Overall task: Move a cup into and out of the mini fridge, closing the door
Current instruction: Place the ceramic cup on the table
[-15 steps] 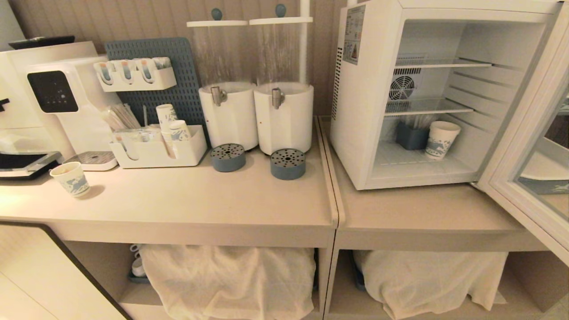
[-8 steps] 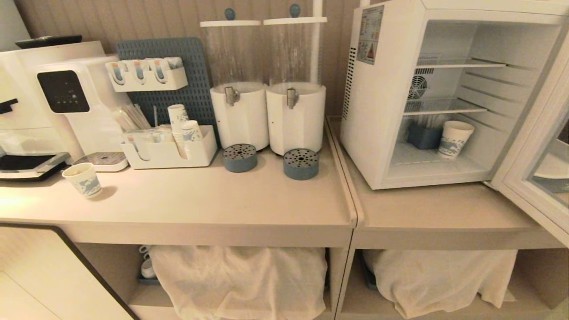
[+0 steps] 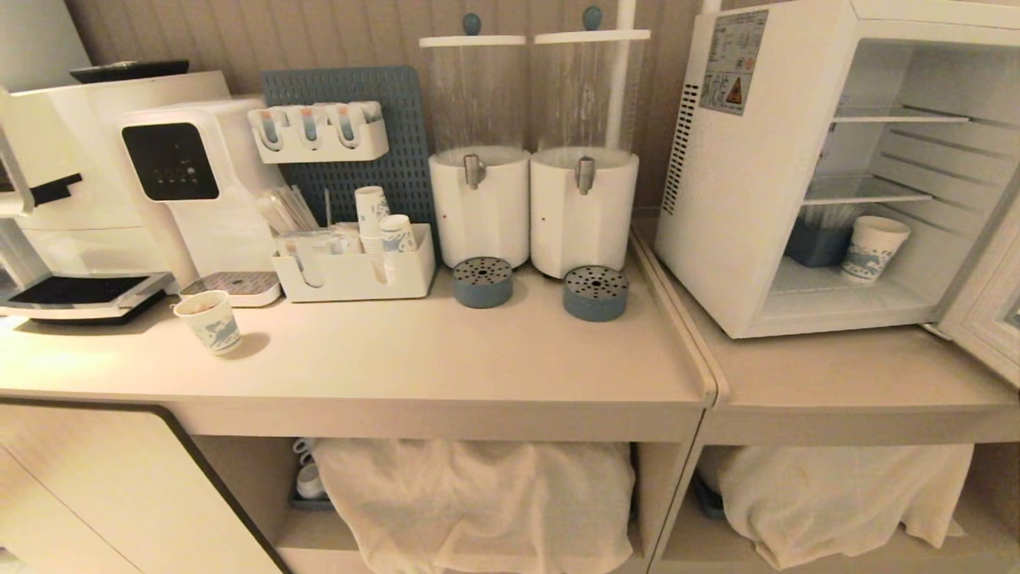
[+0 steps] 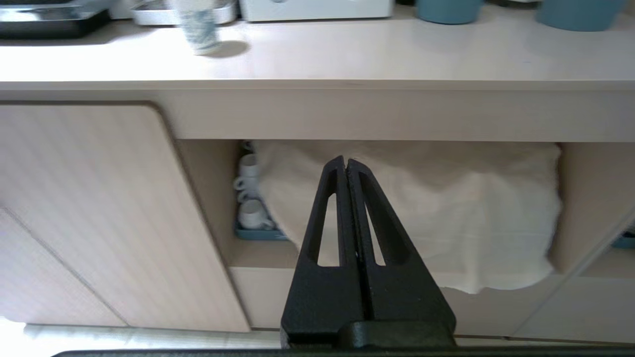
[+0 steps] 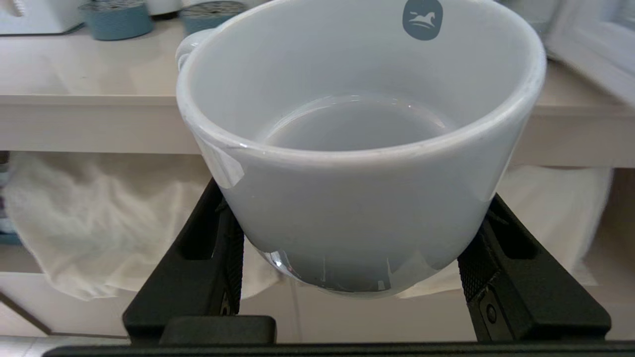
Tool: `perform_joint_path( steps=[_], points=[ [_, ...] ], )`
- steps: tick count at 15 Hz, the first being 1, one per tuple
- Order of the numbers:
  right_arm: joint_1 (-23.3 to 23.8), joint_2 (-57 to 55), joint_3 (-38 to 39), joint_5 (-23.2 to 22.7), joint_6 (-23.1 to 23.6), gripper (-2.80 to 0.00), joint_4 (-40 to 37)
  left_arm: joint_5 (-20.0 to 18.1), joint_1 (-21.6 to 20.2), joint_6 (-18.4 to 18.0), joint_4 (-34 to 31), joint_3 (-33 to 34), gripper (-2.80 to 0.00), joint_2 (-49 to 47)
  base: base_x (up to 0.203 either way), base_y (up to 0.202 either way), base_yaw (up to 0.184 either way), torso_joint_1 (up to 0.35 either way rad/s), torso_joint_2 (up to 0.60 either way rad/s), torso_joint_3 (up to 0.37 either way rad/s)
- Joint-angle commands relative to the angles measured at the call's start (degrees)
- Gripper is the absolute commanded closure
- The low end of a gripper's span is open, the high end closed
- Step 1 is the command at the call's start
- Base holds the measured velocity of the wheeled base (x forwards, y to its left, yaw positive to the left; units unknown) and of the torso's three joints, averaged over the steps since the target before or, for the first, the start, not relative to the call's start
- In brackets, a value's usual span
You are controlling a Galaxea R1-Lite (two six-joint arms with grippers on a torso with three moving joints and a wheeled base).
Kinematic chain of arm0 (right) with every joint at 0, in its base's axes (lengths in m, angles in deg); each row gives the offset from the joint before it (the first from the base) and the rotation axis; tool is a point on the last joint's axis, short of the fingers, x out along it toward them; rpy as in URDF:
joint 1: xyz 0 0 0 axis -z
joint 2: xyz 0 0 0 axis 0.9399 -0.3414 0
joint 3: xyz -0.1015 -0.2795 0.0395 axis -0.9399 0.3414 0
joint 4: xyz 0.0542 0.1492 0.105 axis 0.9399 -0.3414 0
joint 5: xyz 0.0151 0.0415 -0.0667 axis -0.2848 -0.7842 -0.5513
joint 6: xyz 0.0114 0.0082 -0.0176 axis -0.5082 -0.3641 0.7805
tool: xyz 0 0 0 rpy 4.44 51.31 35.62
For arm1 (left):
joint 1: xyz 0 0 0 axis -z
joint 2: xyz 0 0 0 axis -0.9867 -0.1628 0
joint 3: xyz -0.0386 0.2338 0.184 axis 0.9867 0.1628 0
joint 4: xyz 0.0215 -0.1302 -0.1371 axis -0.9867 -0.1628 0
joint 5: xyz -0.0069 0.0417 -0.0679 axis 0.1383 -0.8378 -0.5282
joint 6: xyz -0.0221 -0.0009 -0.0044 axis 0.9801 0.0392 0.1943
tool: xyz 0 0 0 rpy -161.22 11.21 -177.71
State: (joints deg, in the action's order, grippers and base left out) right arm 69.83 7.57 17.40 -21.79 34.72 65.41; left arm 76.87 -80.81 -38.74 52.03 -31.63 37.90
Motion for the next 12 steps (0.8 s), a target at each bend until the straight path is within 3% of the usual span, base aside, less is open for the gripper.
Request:
perform_joint_path(
  steps=[1,12],
  points=[
    [0.03,-0.09,-0.06,-0.05,0.05,0.0,-0.05,-0.01,0.01,0.01,0.05,0.0,0.0,-0.07,0.0,0.188,0.001,0.002,0.0,-0.001],
    [-0.04,-0.07,-0.06,-0.05,0.05,0.0,-0.05,-0.01,0.01,0.01,0.05,0.0,0.0,-0.07,0.0,0.193,-0.001,0.002,0.0,0.002]
  ],
)
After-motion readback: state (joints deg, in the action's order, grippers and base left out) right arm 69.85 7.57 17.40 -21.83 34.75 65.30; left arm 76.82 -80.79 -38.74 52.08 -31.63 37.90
